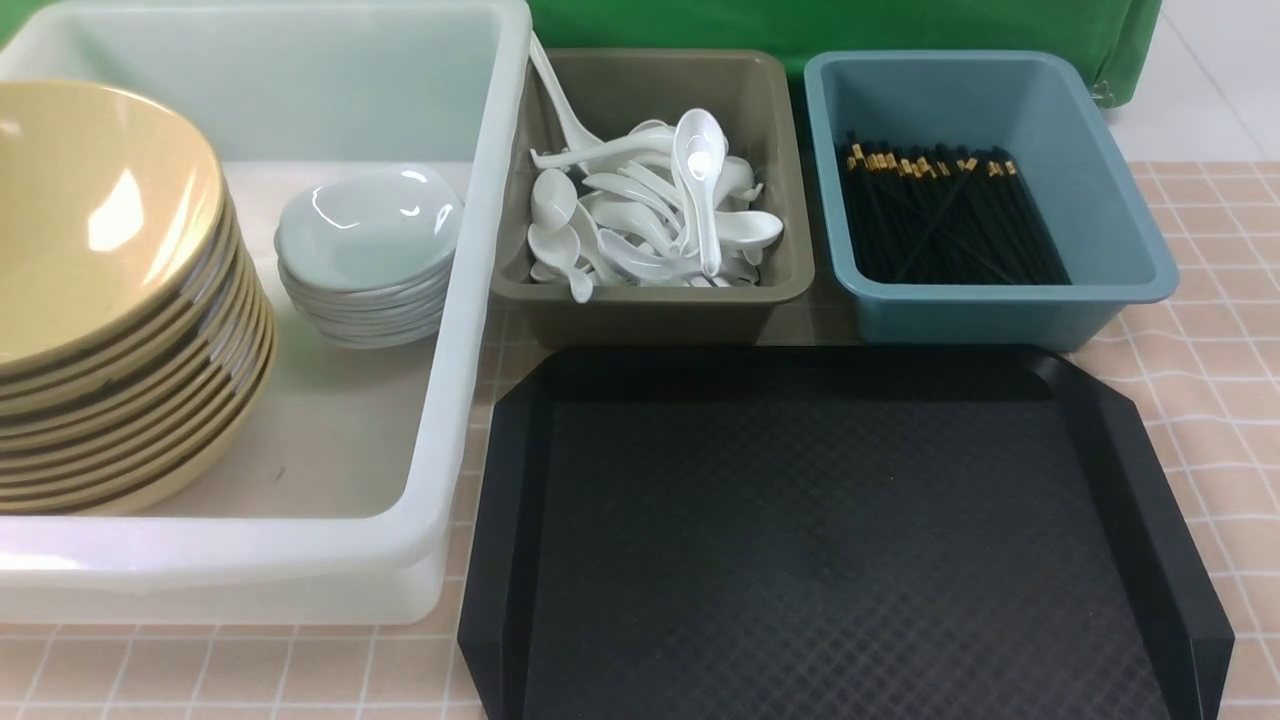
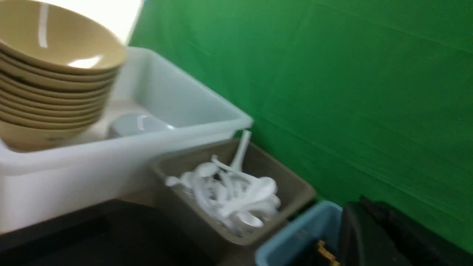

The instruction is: On brown table put chopsticks spoon bowls plates into blue grey white boxes.

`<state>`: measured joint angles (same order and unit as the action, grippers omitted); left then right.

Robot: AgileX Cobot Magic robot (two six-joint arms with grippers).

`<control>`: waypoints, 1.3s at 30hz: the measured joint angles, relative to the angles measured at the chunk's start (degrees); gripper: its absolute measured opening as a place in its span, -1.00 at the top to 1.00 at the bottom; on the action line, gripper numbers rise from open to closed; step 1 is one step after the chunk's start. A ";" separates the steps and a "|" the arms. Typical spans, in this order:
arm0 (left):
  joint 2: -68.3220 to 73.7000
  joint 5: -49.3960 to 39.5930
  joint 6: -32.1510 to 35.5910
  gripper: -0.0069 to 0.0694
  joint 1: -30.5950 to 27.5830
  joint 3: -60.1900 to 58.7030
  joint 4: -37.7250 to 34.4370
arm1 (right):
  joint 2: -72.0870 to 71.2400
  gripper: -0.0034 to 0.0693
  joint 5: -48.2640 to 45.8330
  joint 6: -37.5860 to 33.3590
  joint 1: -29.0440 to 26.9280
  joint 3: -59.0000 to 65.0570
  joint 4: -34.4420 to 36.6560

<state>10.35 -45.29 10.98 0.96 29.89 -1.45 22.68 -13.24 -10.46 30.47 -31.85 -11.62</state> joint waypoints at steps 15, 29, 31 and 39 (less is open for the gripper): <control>0.00 0.00 0.00 0.81 0.00 0.00 -0.05 | -22.97 0.81 1.57 21.55 -35.02 29.62 -0.05; 0.00 -0.17 0.00 0.81 0.00 0.00 -0.24 | -23.32 0.81 -5.29 22.45 -35.47 33.32 1.52; 0.00 -0.22 0.00 0.81 0.00 0.00 -0.24 | -23.32 0.81 -5.29 22.45 -35.47 33.32 1.52; 0.00 -0.22 0.00 0.81 0.00 0.00 -0.24 | -23.32 0.80 -5.29 22.43 -35.47 33.32 1.52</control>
<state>10.35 -45.50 10.98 0.96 29.89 -1.69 -0.64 -18.54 11.96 -5.00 1.47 -10.10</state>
